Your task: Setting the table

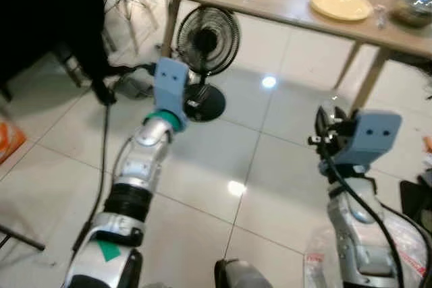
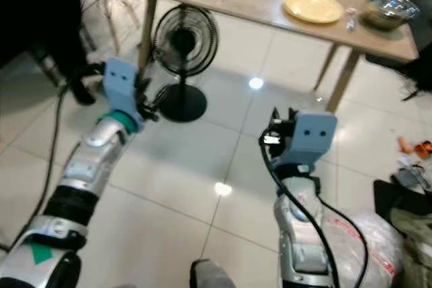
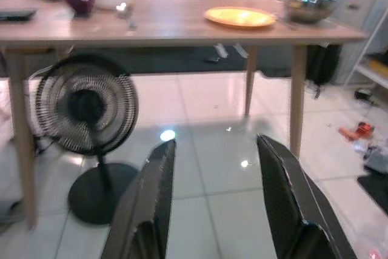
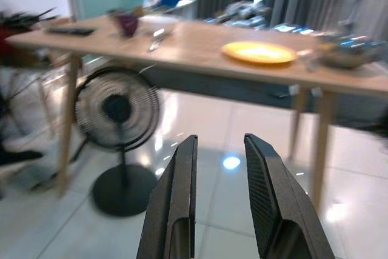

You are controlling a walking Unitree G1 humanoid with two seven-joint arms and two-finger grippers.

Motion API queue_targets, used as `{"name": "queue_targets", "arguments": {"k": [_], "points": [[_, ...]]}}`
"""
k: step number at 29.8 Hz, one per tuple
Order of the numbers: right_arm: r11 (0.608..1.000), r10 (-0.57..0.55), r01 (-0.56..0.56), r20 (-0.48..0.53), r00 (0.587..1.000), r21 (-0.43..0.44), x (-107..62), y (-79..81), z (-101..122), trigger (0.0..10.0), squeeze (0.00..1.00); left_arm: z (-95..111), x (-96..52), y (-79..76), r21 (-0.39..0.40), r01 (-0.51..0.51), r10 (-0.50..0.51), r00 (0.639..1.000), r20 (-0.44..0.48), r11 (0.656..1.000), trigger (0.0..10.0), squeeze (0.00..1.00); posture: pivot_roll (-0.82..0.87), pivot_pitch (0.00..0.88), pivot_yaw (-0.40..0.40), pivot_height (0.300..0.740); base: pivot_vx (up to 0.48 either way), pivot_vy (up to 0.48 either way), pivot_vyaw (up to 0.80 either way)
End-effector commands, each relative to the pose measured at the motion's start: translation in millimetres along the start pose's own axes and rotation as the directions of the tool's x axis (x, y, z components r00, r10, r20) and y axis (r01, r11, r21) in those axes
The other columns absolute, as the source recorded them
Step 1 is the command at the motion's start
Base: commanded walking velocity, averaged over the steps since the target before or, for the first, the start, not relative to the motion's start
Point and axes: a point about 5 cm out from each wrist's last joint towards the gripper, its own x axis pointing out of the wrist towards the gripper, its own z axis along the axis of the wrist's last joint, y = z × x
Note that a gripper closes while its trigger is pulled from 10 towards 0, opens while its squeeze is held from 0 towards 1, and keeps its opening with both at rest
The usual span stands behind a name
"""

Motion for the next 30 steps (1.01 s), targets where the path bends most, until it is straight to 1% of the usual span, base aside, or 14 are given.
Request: {"name": "queue_targets", "arguments": {"k": [1,15,17,18,19,23,25,27,28,29,30], "points": [[1.000,-0.004,0.005,-0.026,1.000,0.004,-3.4,-0.5,-4.8,10.0,0.00,-4.9,-3.0,3.1,0.006,-0.009,0.009,1.000,-0.020,1.000,10.0,0.00,-0.02,0.000,0.023,0.740,0.000,0.000,-0.80],[1.000,-0.006,0.006,-0.028,1.000,0.005,-4.0,-0.6,-5.0,10.0,0.00,-6.0,-3.4,4.0,0.008,-0.019,0.020,0.999,-0.026,1.000,10.0,0.00,-0.02,0.000,0.021,0.740,0.000,0.000,-0.80],[1.000,0.005,-0.005,-0.032,0.999,0.009,-3.9,2.2,-6.1,10.0,0.00,-8.2,-6.6,9.8,0.021,-0.057,0.058,0.998,-0.037,0.998,10.0,0.00,-0.01,0.000,0.018,0.740,0.000,0.000,-0.80],[1.000,0.005,-0.005,-0.032,0.999,0.009,-3.9,2.2,-6.1,10.0,0.00,-8.2,-6.6,9.8,0.021,-0.057,0.058,0.998,-0.037,0.998,10.0,0.00,-0.01,0.000,0.018,0.740,0.000,0.000,-0.80],[0.999,0.030,-0.029,-0.039,0.999,0.014,-3.0,6.6,-8.1,10.0,0.00,-10.2,-11.2,15.2,0.026,-0.085,0.086,0.995,-0.045,0.996,10.0,0.00,0.00,0.000,0.013,0.740,0.000,0.000,-0.80],[0.999,0.036,-0.035,-0.041,0.999,0.016,-2.8,7.6,-8.5,10.0,0.00,-10.6,-12.2,16.1,0.026,-0.089,0.090,0.995,-0.047,0.996,10.0,0.00,0.00,0.000,0.013,0.740,0.000,0.000,-0.80],[0.997,0.070,-0.069,-0.040,0.997,0.024,1.4,13.7,-8.7,10.0,0.00,-10.7,-18.1,22.1,0.036,-0.119,0.120,0.992,-0.045,0.992,10.0,0.00,0.05,0.000,-0.018,0.740,0.000,0.000,-0.80],[0.997,0.070,-0.069,-0.040,0.997,0.024,1.4,13.7,-8.7,10.0,0.00,-10.7,-18.1,22.1,0.036,-0.119,0.120,0.992,-0.045,0.992,10.0,0.00,0.05,0.000,-0.018,0.740,0.000,0.000,-0.80],[0.996,0.085,-0.083,-0.039,0.996,0.027,3.3,16.2,-8.6,10.0,0.00,-10.7,-20.4,24.6,0.041,-0.131,0.133,0.990,-0.044,0.990,10.0,0.00,0.05,0.000,-0.018,0.740,0.000,0.000,-0.80],[0.992,0.126,-0.125,-0.038,0.991,0.037,7.9,23.9,-9.3,10.0,0.00,-12.3,-28.3,31.9,0.057,-0.168,0.171,0.984,-0.047,0.984,10.0,0.00,0.10,0.005,-0.048,0.740,0.000,0.000,-0.80],[0.988,0.153,-0.152,-0.038,0.987,0.042,10.7,29.0,-9.7,10.0,0.00,-13.4,-33.6,36.7,0.068,-0.192,0.195,0.979,-0.050,0.979,10.0,0.00,0.10,0.005,-0.048,0.740,0.000,0.000,-0.80]]}}
